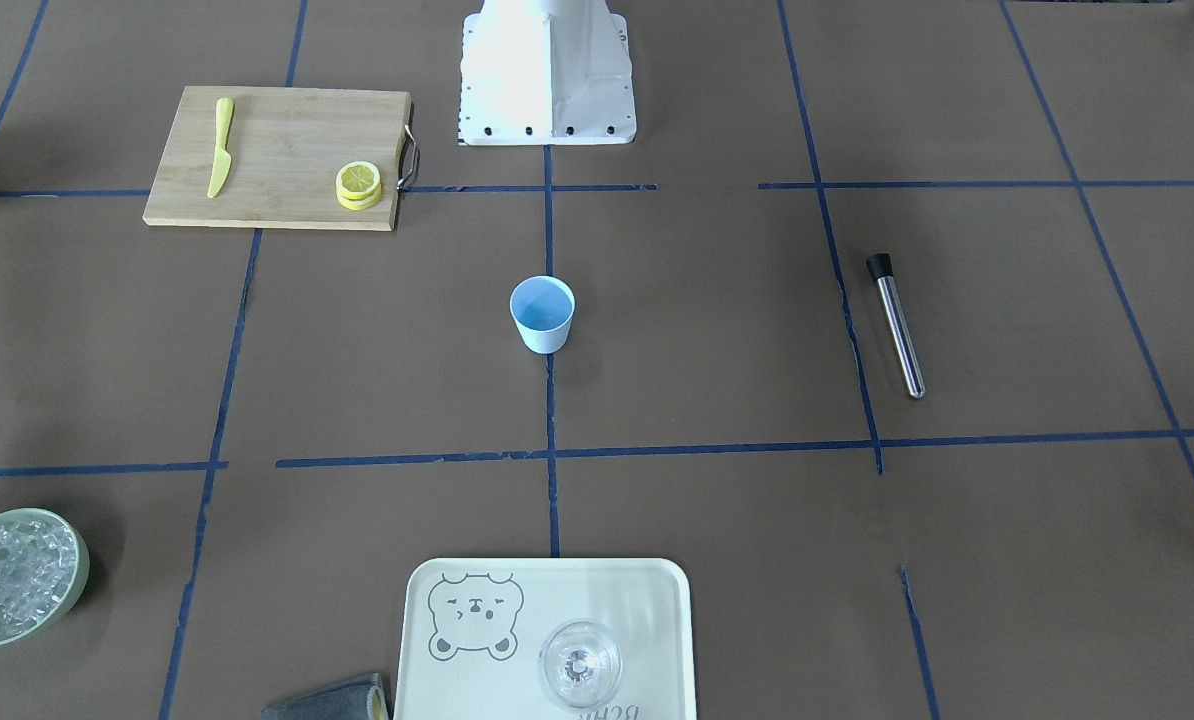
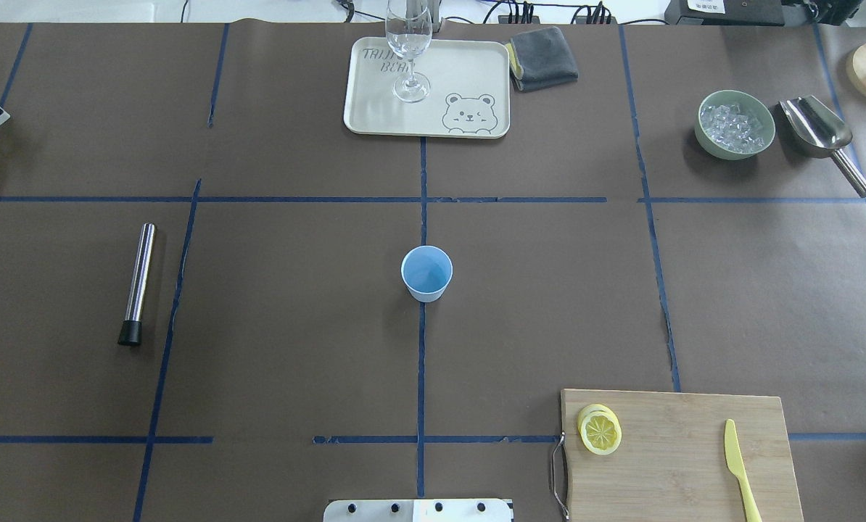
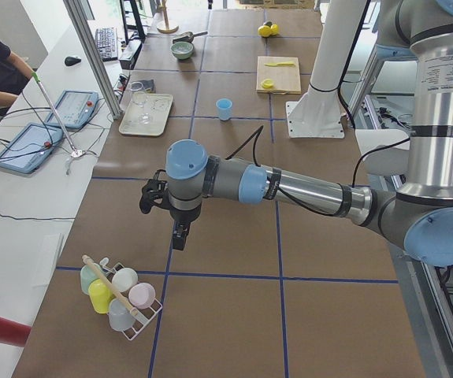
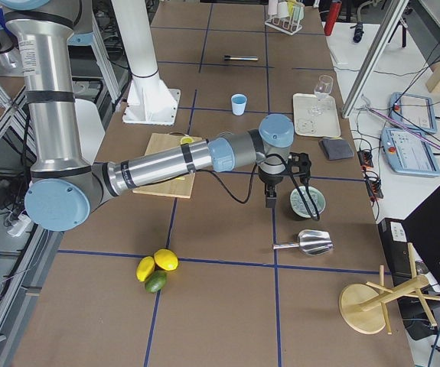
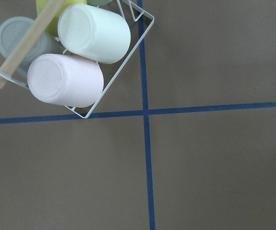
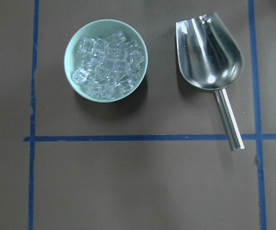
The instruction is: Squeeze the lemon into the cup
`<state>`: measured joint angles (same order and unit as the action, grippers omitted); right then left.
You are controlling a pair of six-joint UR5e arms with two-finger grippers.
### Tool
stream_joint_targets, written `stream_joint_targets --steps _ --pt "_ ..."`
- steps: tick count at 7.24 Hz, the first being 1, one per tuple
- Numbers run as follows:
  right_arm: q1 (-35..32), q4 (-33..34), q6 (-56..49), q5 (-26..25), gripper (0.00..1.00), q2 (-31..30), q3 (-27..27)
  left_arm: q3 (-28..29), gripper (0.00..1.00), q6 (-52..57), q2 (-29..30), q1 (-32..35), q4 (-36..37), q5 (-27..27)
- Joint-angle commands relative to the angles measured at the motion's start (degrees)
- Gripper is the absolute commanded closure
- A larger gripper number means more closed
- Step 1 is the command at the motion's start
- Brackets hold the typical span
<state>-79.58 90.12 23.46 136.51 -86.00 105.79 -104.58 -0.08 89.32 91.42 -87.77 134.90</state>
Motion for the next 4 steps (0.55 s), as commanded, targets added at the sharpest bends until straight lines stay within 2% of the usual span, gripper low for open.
stream_joint_targets --steps 1,2,3,4 --pt "11.0 -0.5 15.2 -7.7 0.00 -3.6 11.7 -0.5 0.00 -0.4 0.6 -1.7 0.0 0.0" --pt "14.0 -0.7 18.5 -8.4 0.00 -5.6 15.3 -0.6 0.00 -2.5 0.7 -3.1 -0.1 0.1" --pt "15.8 -4.4 24.0 -8.6 0.00 -7.8 17.8 -1.0 0.00 -4.5 0.7 -4.0 -1.2 0.1" --pt "20.5 -9.3 31.9 -10.5 0.00 -9.8 20.1 -0.9 0.00 -4.7 0.7 -4.4 -1.3 0.1"
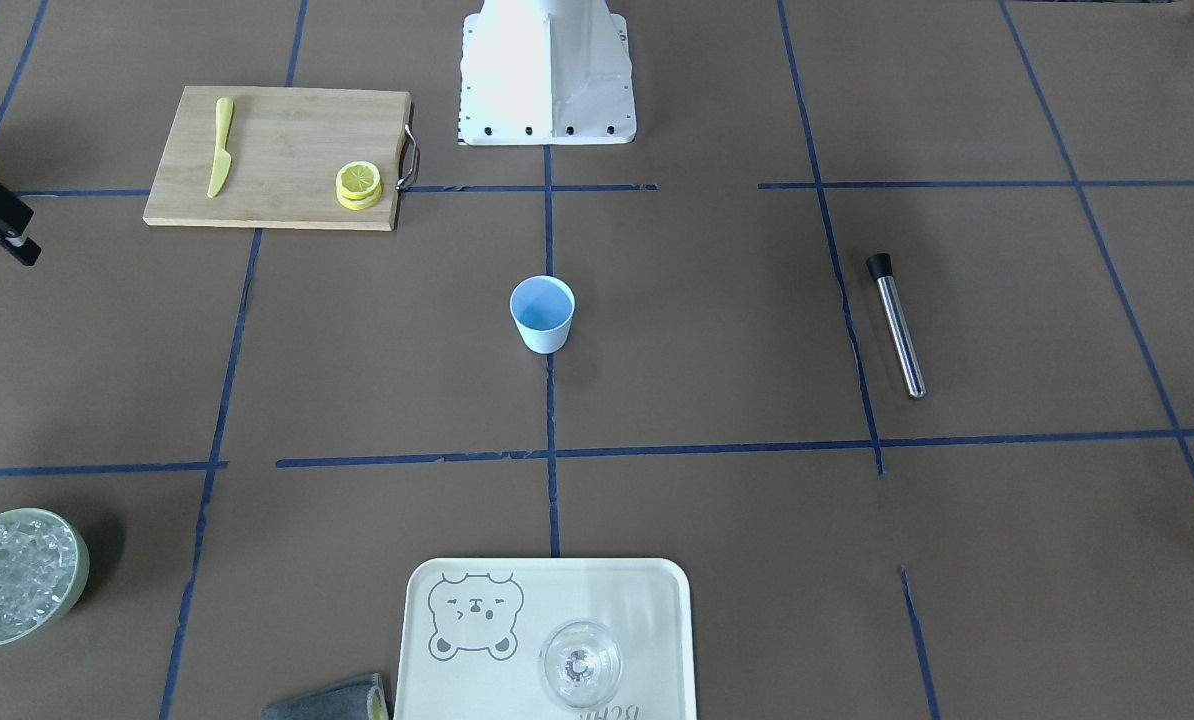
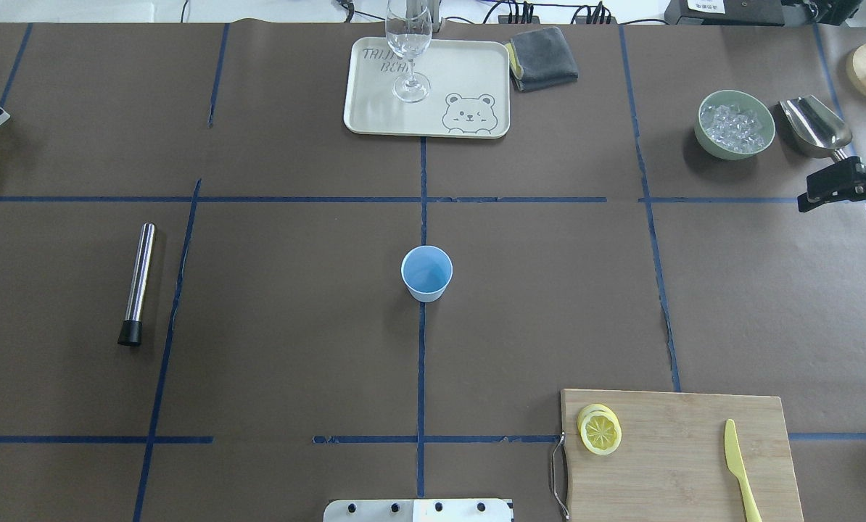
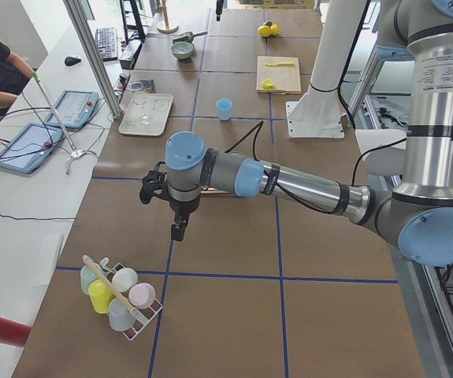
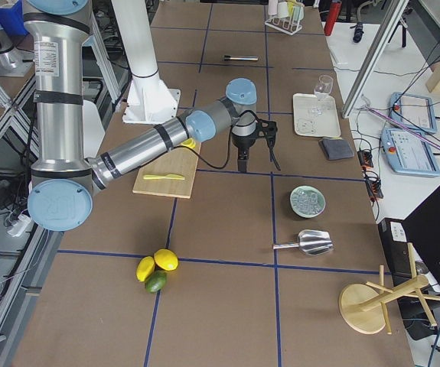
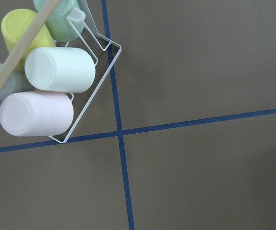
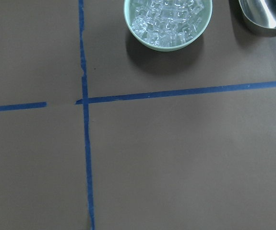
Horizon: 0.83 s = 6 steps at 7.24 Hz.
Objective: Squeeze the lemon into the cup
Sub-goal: 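Move the right gripper down toward the lemon slices on the cutting board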
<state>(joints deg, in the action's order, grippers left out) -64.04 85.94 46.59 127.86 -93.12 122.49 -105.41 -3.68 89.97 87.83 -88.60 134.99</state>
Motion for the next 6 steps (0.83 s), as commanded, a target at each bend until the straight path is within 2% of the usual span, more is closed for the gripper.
stream_joint_targets --steps 1,5,6 --pt "11.9 -5.5 15.5 -6.9 0.00 -3.5 7.3 -0.1 0.00 -1.3 0.0 -1.2 -0.5 0.1" --pt "37.6 -5.4 35.7 -27.3 0.00 -4.2 14.3 0.6 0.00 -1.5 -0.1 -1.6 -2.2 0.1" --pt "45.2 -5.3 38.6 -35.1 0.00 -4.2 14.3 0.6 0.00 -1.5 -0.1 -1.6 -2.2 0.1"
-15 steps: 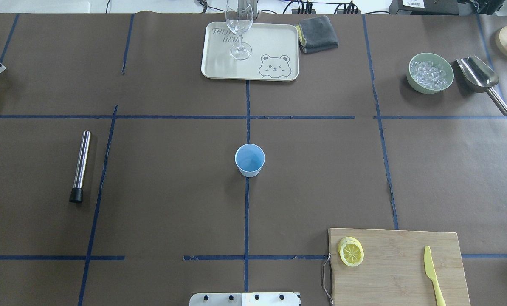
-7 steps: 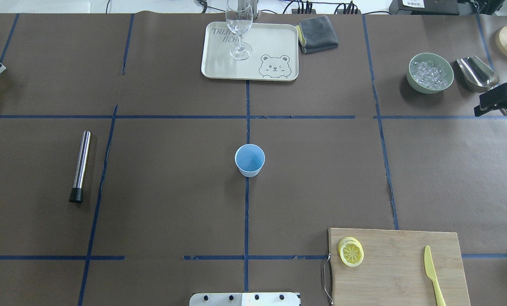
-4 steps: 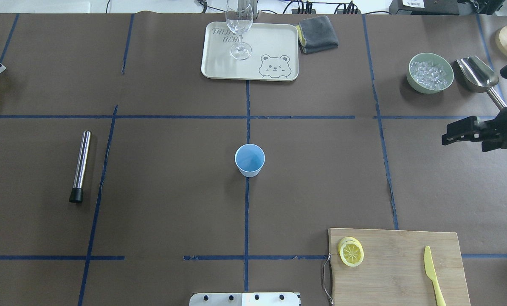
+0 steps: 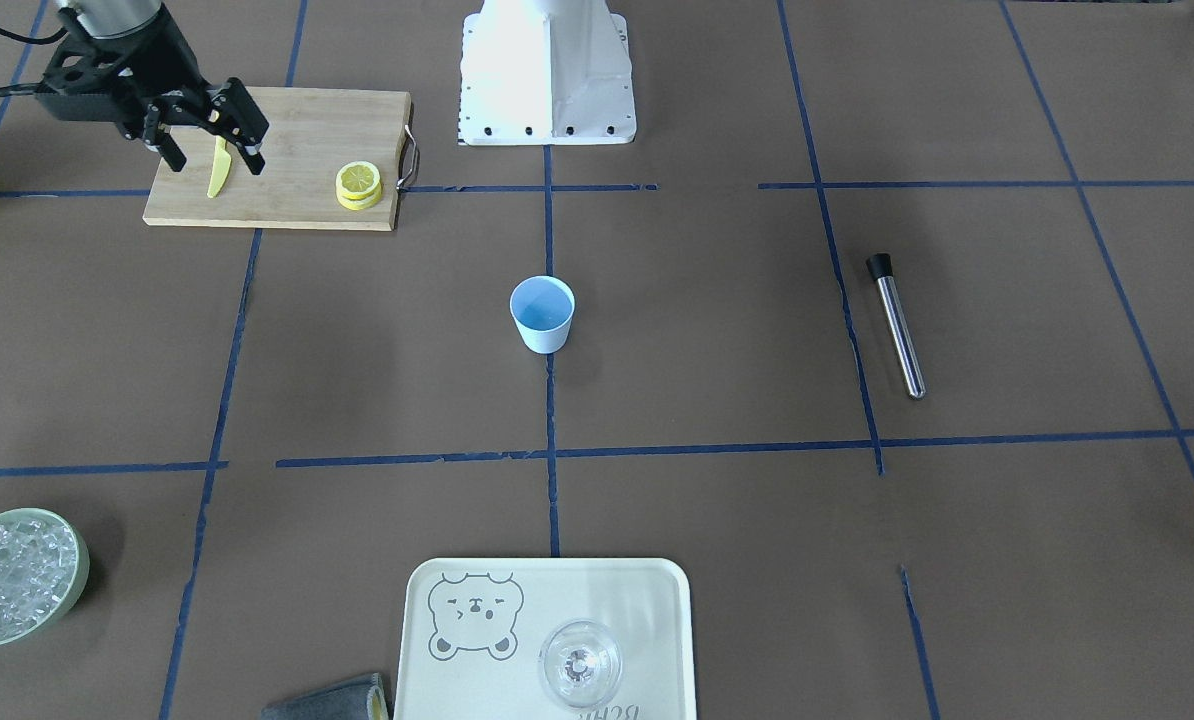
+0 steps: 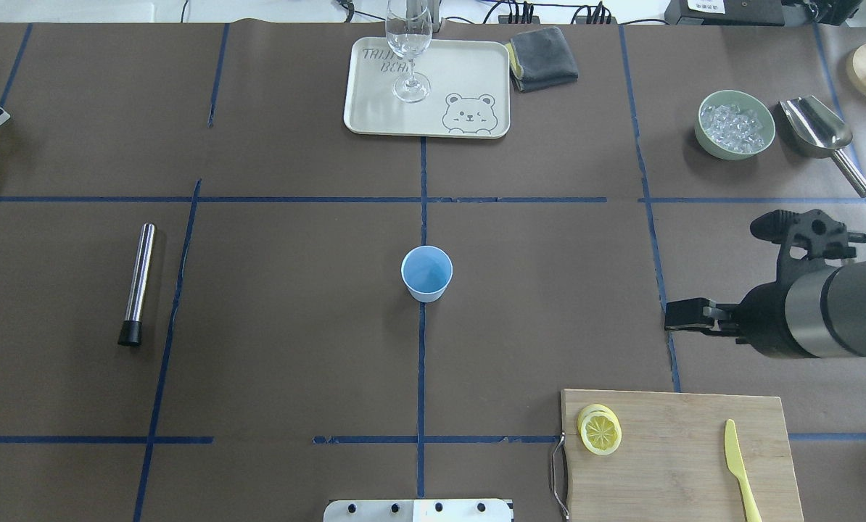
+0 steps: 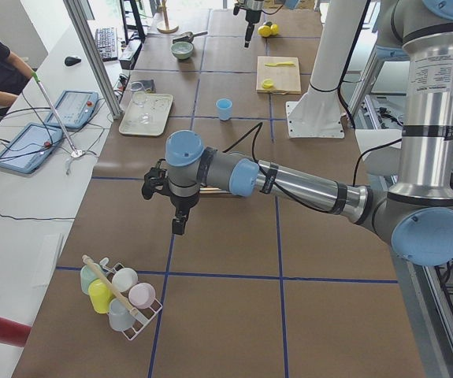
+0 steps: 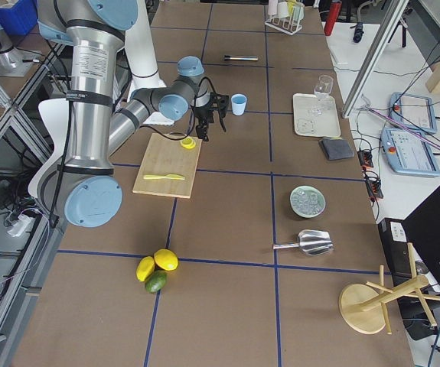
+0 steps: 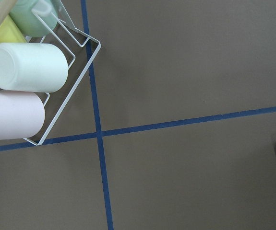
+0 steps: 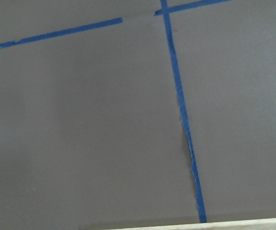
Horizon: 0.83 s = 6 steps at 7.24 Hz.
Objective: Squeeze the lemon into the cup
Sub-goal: 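Move the right gripper down toward the lemon slices on the cutting board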
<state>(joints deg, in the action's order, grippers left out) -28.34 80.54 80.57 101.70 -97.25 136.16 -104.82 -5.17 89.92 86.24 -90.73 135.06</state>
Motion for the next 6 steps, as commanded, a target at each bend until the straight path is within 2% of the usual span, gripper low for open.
stream_joint_targets --steps 1,3,5,6 --pt "12.5 0.1 6.5 -10.6 0.00 -0.1 0.6 0.1 0.00 0.1 0.0 0.0 -0.2 0.0" --pt "21.3 -0.5 10.4 -20.0 0.00 0.0 -1.9 0.5 0.00 0.2 -0.1 0.0 -0.2 0.0" --pt "23.8 -1.0 12.4 -21.7 0.00 1.1 -4.1 0.8 0.00 0.2 -0.1 0.0 -0.2 0.0" --pt "23.9 -4.7 12.4 -21.9 0.00 1.2 -6.7 1.0 0.00 0.3 -0.1 0.0 -0.2 0.0"
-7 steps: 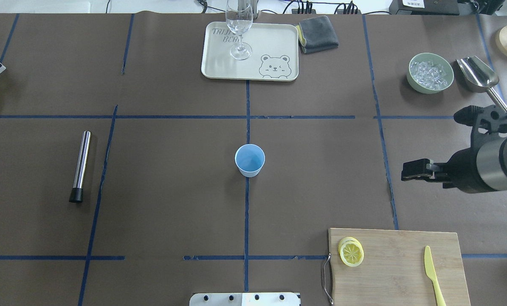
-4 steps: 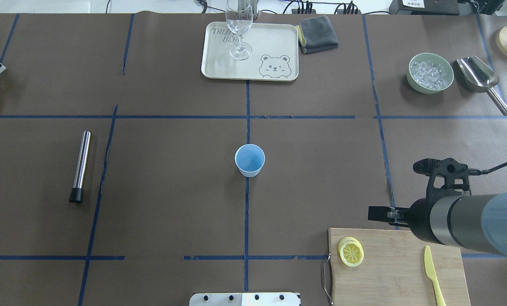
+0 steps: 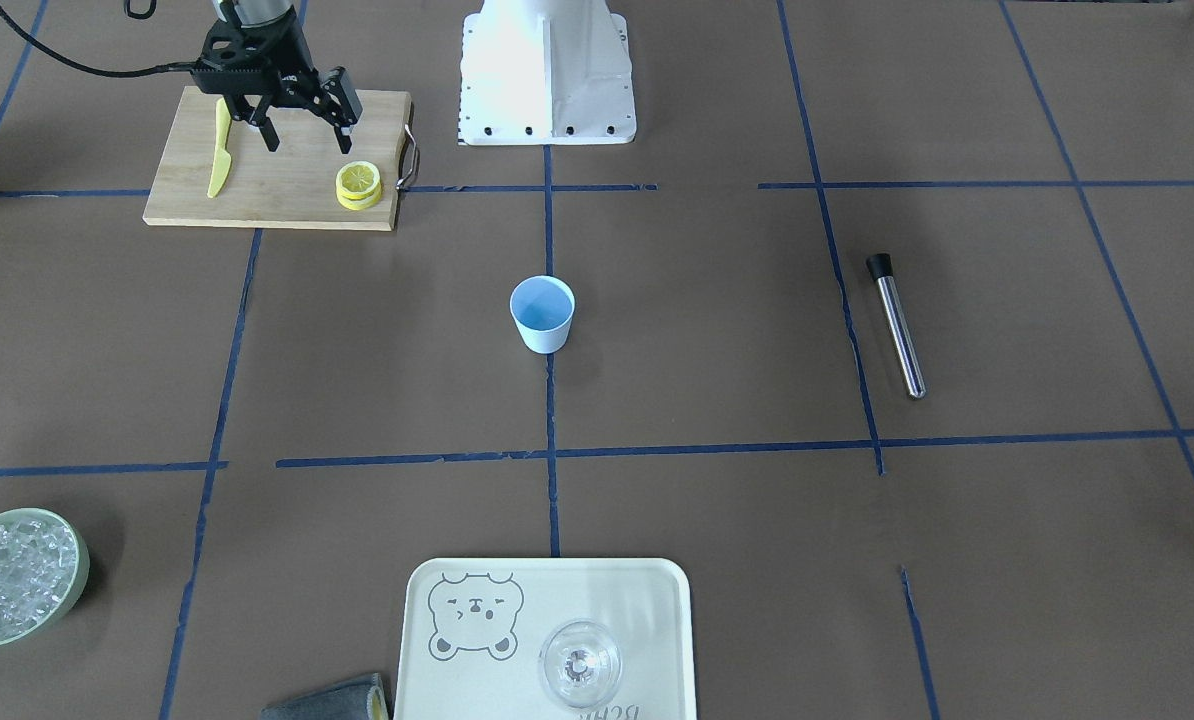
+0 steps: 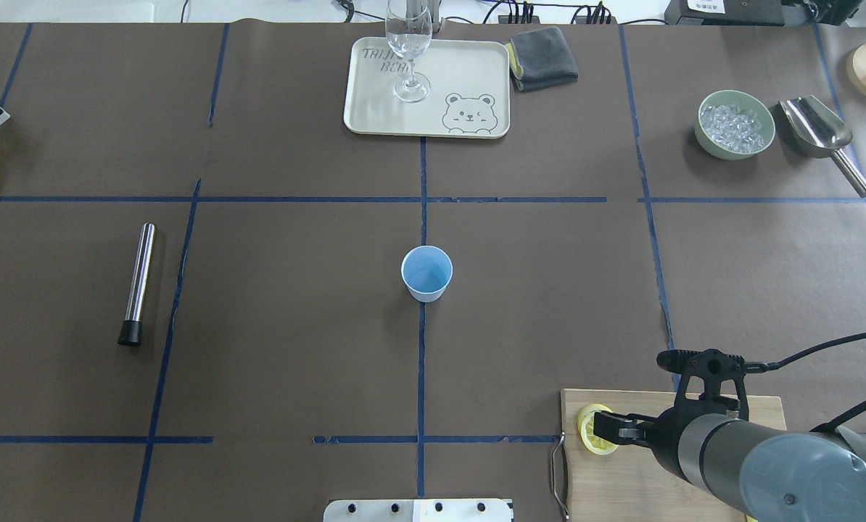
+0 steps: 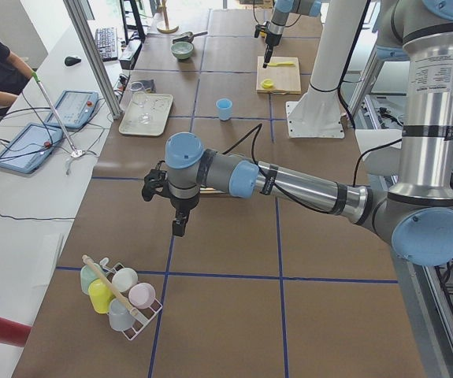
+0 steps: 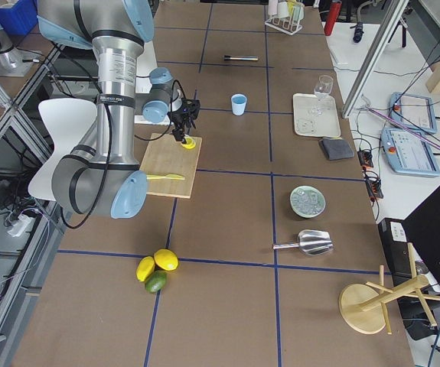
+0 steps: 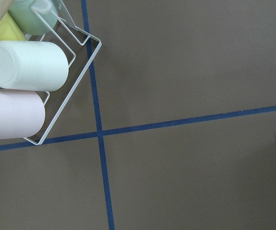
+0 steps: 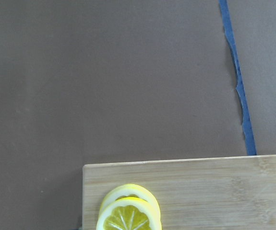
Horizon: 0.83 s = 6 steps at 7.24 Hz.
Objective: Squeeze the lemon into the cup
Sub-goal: 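Close the right gripper on a yellow lemon slice on the board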
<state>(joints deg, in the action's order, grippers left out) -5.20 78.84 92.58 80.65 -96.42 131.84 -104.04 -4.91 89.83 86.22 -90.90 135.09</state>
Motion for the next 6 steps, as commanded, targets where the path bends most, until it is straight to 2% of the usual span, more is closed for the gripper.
stream_joint_targets --steps 1,6 --pt "0.9 -4.1 0.1 -1.1 0.00 0.9 -4.0 0.5 0.00 0.1 0.0 0.0 -0.1 0.0" --pt "2.5 -3.9 -0.1 -1.8 0.00 4.0 -7.5 1.3 0.00 0.3 0.0 0.0 -0.2 0.0"
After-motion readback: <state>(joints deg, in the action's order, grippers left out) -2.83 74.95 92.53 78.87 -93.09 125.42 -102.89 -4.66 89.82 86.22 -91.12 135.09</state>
